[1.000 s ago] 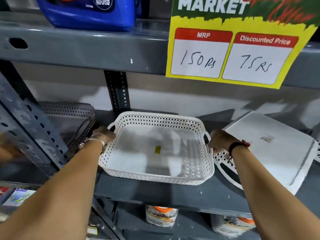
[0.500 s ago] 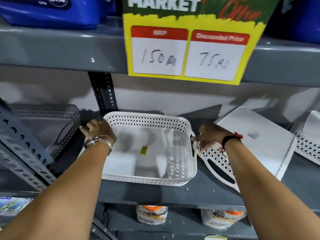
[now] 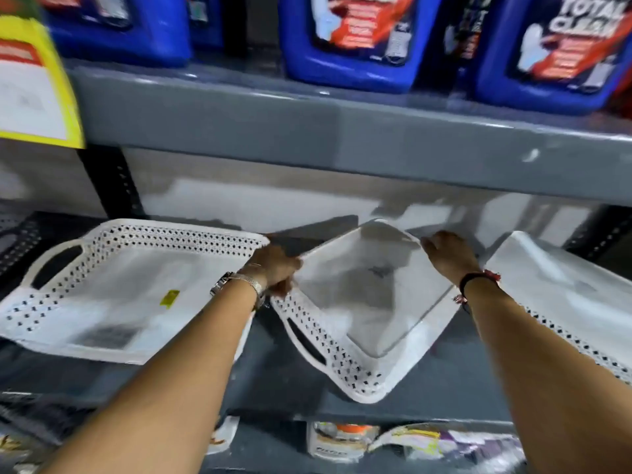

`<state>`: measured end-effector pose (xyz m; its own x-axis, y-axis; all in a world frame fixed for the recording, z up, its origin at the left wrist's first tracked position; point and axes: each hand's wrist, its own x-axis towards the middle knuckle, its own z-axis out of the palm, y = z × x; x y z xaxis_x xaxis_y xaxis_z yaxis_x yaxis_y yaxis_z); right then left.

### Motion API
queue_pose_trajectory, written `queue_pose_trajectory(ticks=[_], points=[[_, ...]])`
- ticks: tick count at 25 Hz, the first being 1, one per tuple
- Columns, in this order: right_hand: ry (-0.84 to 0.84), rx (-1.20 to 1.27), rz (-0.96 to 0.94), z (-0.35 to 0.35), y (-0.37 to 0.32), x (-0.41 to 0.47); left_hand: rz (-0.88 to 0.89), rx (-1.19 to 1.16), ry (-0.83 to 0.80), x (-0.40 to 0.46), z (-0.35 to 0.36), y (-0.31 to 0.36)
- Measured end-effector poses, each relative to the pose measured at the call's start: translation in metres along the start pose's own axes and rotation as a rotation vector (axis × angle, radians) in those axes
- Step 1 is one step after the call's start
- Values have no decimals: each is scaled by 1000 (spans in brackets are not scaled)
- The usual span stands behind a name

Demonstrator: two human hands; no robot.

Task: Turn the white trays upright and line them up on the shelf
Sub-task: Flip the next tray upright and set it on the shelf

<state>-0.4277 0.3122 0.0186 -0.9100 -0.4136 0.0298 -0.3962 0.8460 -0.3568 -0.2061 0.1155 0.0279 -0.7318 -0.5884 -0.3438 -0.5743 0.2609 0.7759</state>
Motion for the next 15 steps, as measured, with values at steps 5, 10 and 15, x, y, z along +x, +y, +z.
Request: queue_pose_trajectory(ticks=[5,10,15], points=[[-216,-6,-28,3,36,23,-351,42,-252,-26,47,1],[-349,161,62,14,50,44,-569,-427,-221,-16,64,-5],[-265,486,193,12,61,49,-571,-432,-126,2,66,-4]])
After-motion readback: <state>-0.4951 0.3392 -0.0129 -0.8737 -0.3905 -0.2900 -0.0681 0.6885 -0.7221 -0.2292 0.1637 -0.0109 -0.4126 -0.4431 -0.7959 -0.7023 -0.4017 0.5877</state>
